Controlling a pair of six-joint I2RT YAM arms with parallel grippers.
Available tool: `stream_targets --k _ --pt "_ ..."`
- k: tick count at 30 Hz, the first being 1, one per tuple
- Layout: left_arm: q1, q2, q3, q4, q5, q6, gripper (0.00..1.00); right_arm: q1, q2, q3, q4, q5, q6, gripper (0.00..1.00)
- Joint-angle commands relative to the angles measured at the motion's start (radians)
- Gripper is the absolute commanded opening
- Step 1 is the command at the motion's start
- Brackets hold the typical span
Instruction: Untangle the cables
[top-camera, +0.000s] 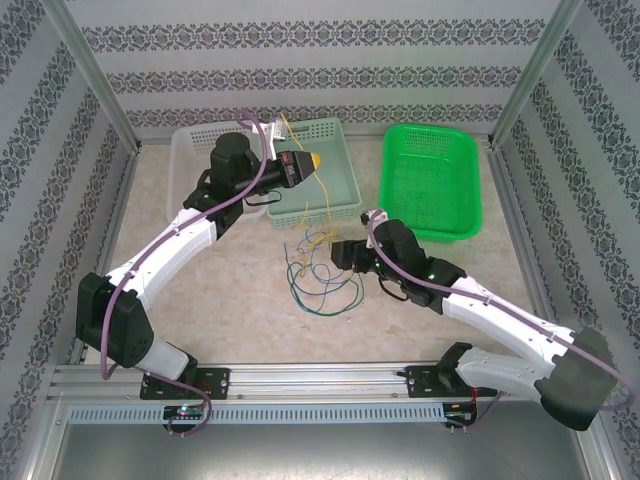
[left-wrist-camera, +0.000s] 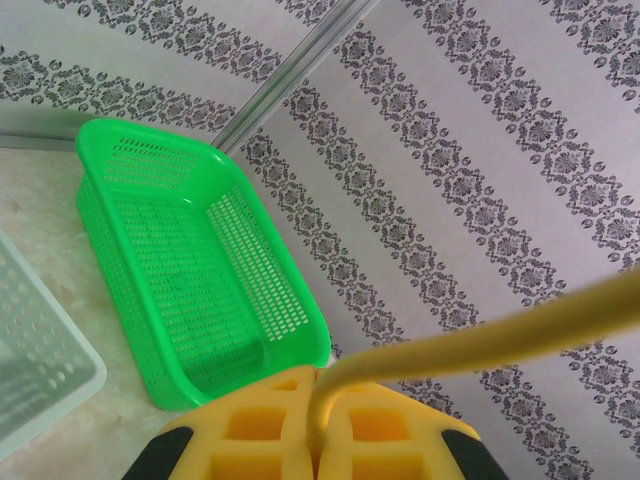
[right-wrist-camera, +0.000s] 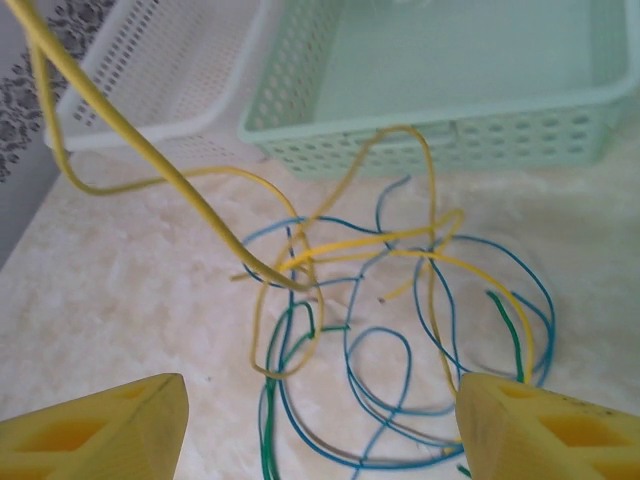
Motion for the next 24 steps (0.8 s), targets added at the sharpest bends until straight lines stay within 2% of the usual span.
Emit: stream_targets --k 1,5,7,8,15,18,19,21,23,24 --pt "-0.007 0.006 -0.015 0.082 0.014 -0.033 0.00 0.009 0.035 0.030 0.075 0.013 -0.041 0.72" --pt "-0.015 0.013 -0.020 0.106 0.017 -0.055 0.00 0.013 0.102 0.081 0.093 0.038 -0.075 0.72" --pt "-0.016 0.017 -0.024 0.124 0.018 -0.073 0.00 0.012 0.142 0.107 0.081 0.064 -0.099 0.68" --pt "-0.016 0.019 -0.025 0.132 0.021 -0.082 0.00 0.011 0.160 0.120 0.076 0.067 -0.110 0.64" --pt "-0.017 0.008 -0.041 0.132 0.014 -0.091 0.02 0.011 0.191 0.141 0.088 0.042 -0.133 0.17" --pt "-0.018 0.005 -0.044 0.127 0.006 -0.094 0.04 0.010 0.172 0.125 0.081 0.034 -0.139 0.03" --pt "-0.017 0.007 -0.043 0.121 0.004 -0.093 0.08 0.011 0.163 0.120 0.076 0.030 -0.142 0.00" --pt "-0.017 0.005 -0.034 0.084 -0.014 -0.079 0.27 0.009 0.144 0.115 0.054 0.017 -0.151 0.00" --pt "-0.017 -0.007 -0.025 0.018 -0.049 -0.043 0.63 0.005 0.122 0.120 0.010 0.011 -0.160 0.00" --pt "-0.016 -0.016 -0.019 -0.018 -0.067 -0.019 0.77 0.000 0.110 0.123 -0.012 0.011 -0.161 0.00"
